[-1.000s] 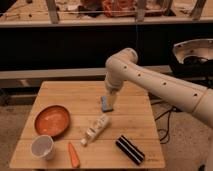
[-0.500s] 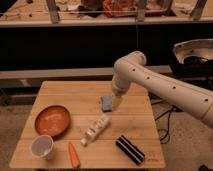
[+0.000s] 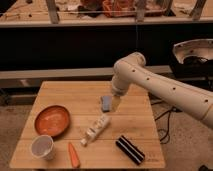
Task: Move the arm in a circular motion
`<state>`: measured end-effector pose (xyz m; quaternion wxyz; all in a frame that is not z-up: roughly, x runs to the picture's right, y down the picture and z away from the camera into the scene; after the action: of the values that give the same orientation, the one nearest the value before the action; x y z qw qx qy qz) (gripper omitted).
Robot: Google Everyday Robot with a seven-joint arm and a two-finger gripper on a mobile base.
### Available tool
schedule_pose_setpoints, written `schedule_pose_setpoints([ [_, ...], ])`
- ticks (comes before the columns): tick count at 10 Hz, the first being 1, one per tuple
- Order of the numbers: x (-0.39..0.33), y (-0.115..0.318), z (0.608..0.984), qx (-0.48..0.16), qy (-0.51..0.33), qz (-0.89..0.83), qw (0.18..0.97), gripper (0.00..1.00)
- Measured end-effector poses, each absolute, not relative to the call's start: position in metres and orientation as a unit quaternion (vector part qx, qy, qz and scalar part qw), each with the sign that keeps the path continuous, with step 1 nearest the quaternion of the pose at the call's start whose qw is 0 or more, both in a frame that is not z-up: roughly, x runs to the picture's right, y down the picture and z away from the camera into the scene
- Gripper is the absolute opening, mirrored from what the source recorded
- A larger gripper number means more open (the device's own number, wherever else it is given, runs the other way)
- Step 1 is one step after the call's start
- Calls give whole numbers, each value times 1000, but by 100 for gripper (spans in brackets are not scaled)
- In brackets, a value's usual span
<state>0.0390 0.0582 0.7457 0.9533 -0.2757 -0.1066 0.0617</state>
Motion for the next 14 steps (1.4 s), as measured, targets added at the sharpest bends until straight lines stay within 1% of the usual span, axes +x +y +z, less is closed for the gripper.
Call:
schedule_pose_setpoints([
  [8,23,65,742,-280,-110,51,952,80],
  [12,7,56,748,-281,-115,47,952,80],
  [14,0,60,745,-282,-118,37,951,80],
])
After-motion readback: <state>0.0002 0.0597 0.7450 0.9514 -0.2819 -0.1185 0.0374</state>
